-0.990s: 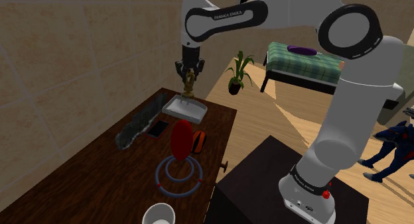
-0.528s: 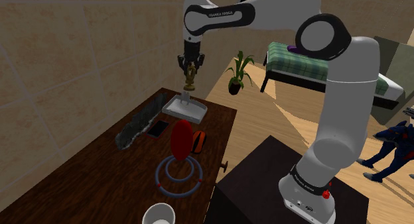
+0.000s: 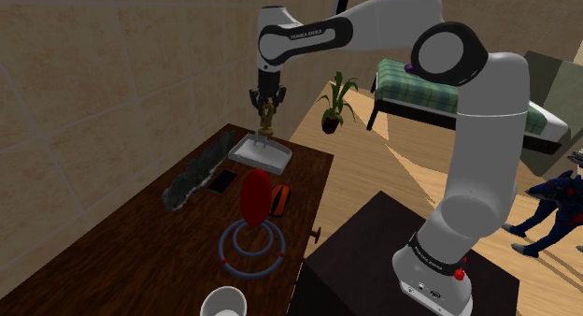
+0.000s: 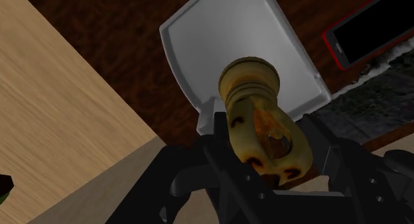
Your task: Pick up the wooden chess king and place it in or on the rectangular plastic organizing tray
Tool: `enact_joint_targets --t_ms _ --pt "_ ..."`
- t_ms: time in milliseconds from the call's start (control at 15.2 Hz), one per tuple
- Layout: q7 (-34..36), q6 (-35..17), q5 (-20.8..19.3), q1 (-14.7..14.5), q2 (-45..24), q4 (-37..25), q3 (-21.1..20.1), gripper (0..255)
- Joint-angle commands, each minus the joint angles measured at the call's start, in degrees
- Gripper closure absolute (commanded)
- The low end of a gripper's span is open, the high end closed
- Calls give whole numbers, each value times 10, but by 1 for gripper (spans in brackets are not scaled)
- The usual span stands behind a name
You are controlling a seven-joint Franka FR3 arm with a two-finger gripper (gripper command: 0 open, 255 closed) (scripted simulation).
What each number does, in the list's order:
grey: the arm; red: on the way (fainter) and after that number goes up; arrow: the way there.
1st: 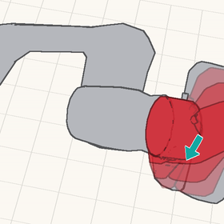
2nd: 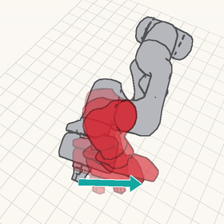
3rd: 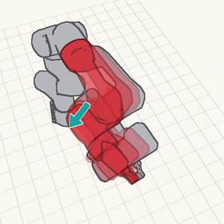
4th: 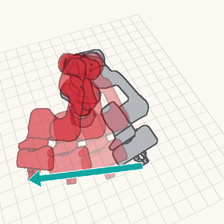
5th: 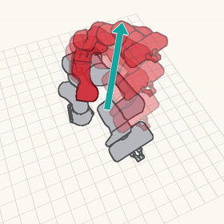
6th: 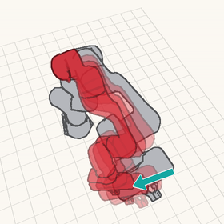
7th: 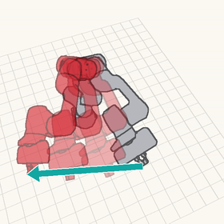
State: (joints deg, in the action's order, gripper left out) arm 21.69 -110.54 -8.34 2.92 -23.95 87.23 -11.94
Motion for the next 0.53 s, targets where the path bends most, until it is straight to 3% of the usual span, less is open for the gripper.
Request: enact_joint_targets --t_ms 0,462 --pt "1 -14 -1 0 -3 12 1 255" --pt "7 -61 -7 0 -18 42 3 255"
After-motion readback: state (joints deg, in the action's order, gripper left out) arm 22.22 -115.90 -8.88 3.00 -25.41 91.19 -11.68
